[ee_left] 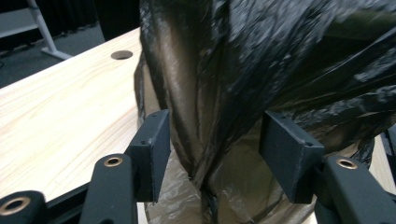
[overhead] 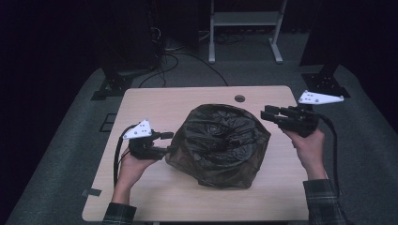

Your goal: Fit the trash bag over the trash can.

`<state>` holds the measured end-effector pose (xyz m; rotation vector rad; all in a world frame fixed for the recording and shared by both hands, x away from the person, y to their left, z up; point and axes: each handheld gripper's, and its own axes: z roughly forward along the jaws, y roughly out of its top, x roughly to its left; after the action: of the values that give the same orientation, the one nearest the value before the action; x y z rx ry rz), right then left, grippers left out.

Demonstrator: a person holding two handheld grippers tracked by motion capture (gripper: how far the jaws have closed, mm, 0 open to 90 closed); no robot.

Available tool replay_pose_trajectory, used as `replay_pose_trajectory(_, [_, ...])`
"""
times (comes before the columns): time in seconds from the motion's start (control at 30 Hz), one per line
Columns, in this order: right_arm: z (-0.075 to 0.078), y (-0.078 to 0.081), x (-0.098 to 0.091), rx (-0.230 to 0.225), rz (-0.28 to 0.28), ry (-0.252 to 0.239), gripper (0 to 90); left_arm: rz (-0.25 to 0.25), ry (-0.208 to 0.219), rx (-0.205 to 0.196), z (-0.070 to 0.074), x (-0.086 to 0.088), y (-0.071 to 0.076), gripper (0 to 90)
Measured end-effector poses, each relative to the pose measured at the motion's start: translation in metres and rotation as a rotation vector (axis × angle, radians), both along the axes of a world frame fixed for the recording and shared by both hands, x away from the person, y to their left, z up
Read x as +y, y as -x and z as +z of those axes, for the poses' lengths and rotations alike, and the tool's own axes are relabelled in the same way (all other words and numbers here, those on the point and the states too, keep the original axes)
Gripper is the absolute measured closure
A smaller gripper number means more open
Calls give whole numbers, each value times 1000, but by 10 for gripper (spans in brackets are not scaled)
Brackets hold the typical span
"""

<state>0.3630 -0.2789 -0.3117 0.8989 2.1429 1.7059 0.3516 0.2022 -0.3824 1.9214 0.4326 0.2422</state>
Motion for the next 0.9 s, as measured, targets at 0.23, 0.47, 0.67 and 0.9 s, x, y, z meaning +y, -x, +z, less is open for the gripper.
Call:
replay_pose_trajectory(0.23, [12,-27,35,-7,55,78,610,-71,62,3,1,-4,2,415])
replay_pose_trajectory(0.47, [5,-51,57,63,106,121,790,-92,64,12,-1,-8,1,605])
replay_pose_trajectory(0.67, [-3,-64,59,93,68,125,900,-68,52,13,-3,-9,0,767])
replay_pose_trajectory(0.9, [-12,-79,54,102,-43,165,900,-25,43,18,-7,-9,-4,819])
